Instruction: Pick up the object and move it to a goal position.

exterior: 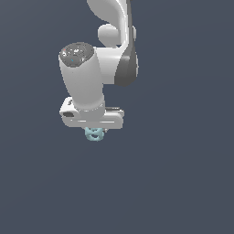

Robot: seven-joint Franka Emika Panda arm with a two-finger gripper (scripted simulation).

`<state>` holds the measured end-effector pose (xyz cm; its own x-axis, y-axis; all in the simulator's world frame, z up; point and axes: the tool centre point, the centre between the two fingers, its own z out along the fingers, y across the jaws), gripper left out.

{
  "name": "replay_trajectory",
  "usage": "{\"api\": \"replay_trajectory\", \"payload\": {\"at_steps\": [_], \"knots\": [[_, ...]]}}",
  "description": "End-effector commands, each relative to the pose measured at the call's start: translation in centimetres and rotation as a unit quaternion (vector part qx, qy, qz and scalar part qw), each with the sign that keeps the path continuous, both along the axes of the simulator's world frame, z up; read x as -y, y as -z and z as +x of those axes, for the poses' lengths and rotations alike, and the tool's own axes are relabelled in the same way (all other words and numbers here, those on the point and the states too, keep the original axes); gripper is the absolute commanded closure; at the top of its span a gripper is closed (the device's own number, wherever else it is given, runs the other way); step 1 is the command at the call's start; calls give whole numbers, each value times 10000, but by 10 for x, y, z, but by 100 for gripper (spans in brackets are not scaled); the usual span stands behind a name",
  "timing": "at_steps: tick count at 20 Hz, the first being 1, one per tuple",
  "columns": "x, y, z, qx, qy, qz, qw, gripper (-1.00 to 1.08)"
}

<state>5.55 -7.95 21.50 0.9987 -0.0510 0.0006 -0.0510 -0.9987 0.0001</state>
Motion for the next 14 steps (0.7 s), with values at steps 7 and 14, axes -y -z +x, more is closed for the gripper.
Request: {"api": "replay_trajectory", "payload": {"at_steps": [7,14], "knots": [[12,-80,5,-4,-1,0,10000,108],[17,-110,8,-4,-1,0,10000,108]]}}
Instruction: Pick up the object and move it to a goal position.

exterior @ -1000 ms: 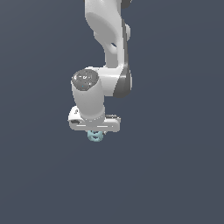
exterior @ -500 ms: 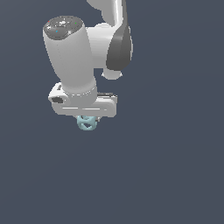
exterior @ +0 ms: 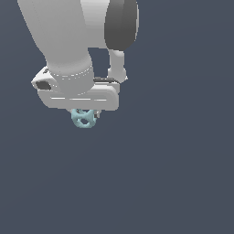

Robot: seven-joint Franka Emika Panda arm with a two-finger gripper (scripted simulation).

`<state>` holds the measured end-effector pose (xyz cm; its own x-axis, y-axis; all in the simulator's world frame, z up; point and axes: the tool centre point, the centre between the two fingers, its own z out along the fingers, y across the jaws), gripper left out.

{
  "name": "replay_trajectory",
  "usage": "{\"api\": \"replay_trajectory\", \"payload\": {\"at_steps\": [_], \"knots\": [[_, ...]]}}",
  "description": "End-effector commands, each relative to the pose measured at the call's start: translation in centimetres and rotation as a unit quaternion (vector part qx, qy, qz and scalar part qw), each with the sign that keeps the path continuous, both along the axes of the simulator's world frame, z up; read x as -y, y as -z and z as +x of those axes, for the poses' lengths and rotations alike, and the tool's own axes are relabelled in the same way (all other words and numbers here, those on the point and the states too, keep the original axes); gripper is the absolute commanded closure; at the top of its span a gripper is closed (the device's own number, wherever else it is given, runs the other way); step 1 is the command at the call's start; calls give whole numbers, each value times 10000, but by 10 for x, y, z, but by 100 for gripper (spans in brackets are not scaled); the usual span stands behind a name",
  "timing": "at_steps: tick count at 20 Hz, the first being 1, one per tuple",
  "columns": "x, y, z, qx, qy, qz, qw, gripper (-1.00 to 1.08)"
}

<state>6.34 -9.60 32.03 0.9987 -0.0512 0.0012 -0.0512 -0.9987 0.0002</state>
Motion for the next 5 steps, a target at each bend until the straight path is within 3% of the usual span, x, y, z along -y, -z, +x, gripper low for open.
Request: {"api": "replay_trajectory", "payload": {"at_steps": [1,5], "knots": [[1,-7,1,-7,-2,1,10000,108],[2,-10,1,-7,-2,1,10000,108]]}}
